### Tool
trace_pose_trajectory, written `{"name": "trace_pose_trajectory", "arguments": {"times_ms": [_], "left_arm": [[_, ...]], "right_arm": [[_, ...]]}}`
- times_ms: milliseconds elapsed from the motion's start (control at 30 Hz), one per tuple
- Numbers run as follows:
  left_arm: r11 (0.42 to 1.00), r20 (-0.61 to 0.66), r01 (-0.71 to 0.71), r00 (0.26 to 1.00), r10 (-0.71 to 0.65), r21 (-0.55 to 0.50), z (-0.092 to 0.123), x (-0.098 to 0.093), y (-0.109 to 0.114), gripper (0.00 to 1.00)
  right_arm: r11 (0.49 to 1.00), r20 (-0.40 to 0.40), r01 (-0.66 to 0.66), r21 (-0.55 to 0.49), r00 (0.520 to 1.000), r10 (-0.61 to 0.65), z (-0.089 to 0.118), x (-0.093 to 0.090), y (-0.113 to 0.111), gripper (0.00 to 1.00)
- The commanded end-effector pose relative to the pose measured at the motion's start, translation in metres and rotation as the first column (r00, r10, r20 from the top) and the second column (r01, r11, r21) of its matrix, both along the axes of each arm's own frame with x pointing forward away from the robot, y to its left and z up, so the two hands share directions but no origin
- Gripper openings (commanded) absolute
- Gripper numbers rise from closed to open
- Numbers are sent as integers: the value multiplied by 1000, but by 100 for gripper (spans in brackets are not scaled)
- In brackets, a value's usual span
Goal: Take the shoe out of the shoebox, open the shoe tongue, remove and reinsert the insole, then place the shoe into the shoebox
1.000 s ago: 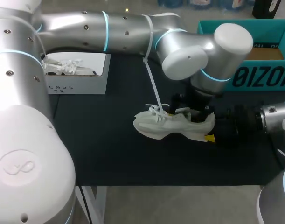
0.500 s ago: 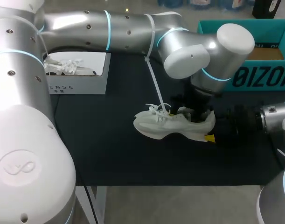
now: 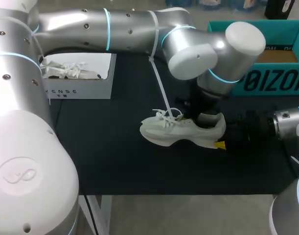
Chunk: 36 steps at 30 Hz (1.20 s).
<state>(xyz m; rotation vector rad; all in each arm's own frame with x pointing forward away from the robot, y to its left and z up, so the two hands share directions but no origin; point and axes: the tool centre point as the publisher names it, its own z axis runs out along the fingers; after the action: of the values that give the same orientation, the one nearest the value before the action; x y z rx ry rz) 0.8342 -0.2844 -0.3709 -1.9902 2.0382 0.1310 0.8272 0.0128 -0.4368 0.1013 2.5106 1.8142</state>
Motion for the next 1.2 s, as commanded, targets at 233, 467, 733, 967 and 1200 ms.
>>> {"name": "trace_pose_trajectory", "arguments": {"times_ms": [233, 467, 733, 967, 1200], "left_arm": [[993, 66, -89, 993, 95, -84, 38, 8, 48, 0], [971, 85, -173, 978, 189, -168, 55, 14, 82, 0], [919, 23, -214, 972, 235, -332, 52, 13, 90, 64], [809, -75, -223, 973, 218, -544, 54, 13, 80, 92], [710, -140, -237, 971, 193, -664, 56, 15, 66, 58]], "right_arm": [[1000, -1, 0, -3, 1000, 0, -5, 0, 2, 0], [1000, -1, 0, -3, 1000, 0, -5, 0, 2, 0], [1000, -1, 0, -3, 1000, 0, -5, 0, 2, 0], [1000, -1, 0, -3, 1000, 0, -5, 0, 2, 0], [1000, -1, 0, -3, 1000, 0, -5, 0, 2, 0]]}}
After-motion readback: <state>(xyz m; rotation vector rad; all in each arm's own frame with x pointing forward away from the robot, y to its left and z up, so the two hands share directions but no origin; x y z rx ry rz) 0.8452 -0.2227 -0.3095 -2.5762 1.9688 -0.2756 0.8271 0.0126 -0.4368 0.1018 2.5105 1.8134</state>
